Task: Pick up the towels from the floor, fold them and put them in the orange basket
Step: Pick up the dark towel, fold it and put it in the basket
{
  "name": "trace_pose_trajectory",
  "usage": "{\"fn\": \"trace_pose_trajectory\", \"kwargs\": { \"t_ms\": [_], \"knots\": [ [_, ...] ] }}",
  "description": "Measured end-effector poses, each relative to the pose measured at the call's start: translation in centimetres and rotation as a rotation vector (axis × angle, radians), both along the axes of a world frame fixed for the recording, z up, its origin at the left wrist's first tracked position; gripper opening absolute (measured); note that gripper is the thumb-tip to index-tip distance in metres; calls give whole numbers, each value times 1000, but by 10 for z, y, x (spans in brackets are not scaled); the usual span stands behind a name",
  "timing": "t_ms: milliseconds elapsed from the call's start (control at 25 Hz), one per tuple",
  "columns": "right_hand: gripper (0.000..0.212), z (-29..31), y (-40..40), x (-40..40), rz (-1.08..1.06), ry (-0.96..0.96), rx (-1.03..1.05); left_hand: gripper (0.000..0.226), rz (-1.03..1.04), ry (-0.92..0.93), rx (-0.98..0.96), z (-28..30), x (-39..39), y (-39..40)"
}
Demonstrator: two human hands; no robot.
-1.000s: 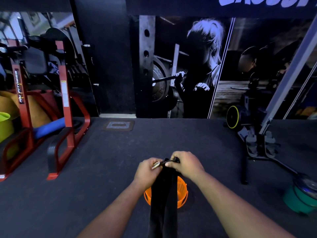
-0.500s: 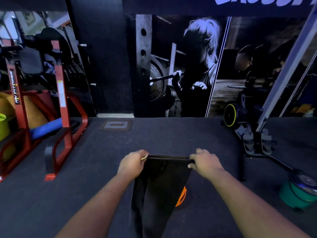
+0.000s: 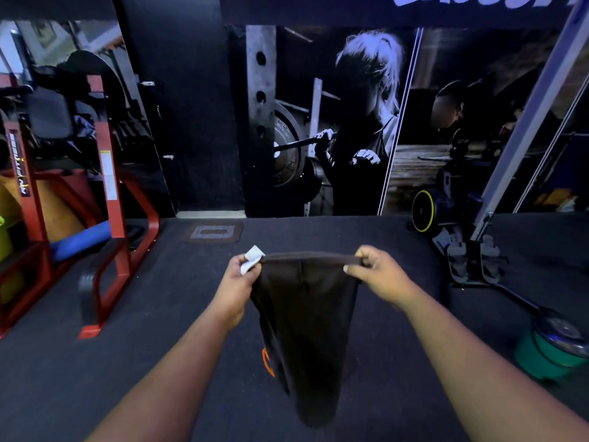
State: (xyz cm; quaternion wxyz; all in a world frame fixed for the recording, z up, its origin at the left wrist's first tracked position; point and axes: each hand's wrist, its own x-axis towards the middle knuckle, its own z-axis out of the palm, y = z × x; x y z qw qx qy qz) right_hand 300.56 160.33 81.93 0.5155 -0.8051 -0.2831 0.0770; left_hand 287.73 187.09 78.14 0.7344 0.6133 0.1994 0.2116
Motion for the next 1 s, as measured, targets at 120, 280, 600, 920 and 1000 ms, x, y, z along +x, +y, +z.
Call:
{"fn": "trace_pose_trajectory", "kwargs": {
  "t_ms": [120, 280, 600, 920, 1000],
  "knots": [
    [23, 16, 10, -1, -96, -146, -35, 20, 96, 211, 337, 6, 11, -2],
    [29, 27, 4, -4, -149, -557, -733, 9, 179, 491, 1210, 9, 4, 13],
    [28, 21, 5, 1, -137, -396, -440, 13, 198, 39, 88, 15, 11, 16],
    [30, 25, 21, -3, 20, 91, 238, 78, -401, 268, 878, 20, 5, 18],
    [30, 23, 24, -8, 40, 117, 260, 61, -466, 445, 1231, 17, 11, 22]
  ]
}}
